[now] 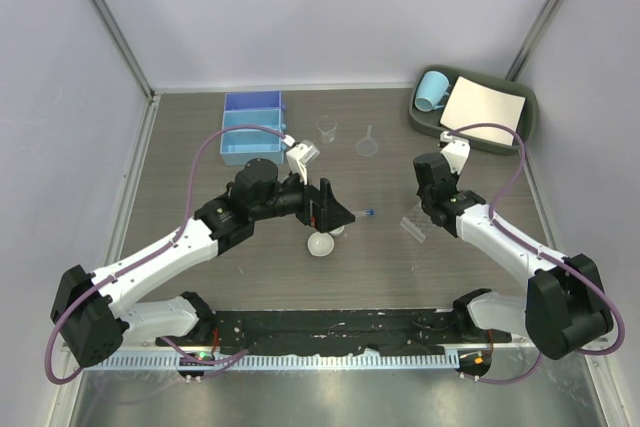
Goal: Organize the chemistry lab equipment
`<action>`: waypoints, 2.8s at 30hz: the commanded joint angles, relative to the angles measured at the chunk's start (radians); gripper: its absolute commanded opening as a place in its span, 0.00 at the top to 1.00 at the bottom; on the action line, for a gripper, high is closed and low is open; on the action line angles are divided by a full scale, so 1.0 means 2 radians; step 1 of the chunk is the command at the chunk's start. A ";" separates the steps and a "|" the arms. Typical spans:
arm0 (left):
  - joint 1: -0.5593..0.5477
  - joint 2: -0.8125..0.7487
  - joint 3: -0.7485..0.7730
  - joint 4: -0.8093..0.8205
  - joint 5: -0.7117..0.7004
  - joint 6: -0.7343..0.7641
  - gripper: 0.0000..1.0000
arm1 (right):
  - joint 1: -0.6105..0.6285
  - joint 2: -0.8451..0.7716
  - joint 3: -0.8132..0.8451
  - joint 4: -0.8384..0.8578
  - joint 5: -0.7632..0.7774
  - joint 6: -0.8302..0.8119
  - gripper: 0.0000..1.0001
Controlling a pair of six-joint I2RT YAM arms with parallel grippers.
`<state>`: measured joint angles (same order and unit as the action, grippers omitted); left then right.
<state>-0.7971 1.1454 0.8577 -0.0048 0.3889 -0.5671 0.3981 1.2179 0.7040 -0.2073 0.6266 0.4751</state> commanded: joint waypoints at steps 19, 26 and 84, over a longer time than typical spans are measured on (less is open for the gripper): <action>0.001 -0.012 -0.002 0.023 0.012 0.005 0.00 | 0.012 -0.023 -0.009 -0.024 0.023 0.011 0.99; 0.001 -0.013 -0.001 0.022 0.014 0.003 0.00 | 0.012 -0.027 -0.011 -0.029 0.023 0.012 0.99; 0.002 0.218 0.201 -0.157 -0.124 0.168 0.00 | 0.043 -0.110 0.151 -0.241 -0.074 0.016 0.36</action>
<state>-0.7971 1.4704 1.1324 -0.2070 0.2043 -0.3695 0.4496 1.0378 0.9585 -0.5804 0.5457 0.5209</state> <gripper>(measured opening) 0.996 0.643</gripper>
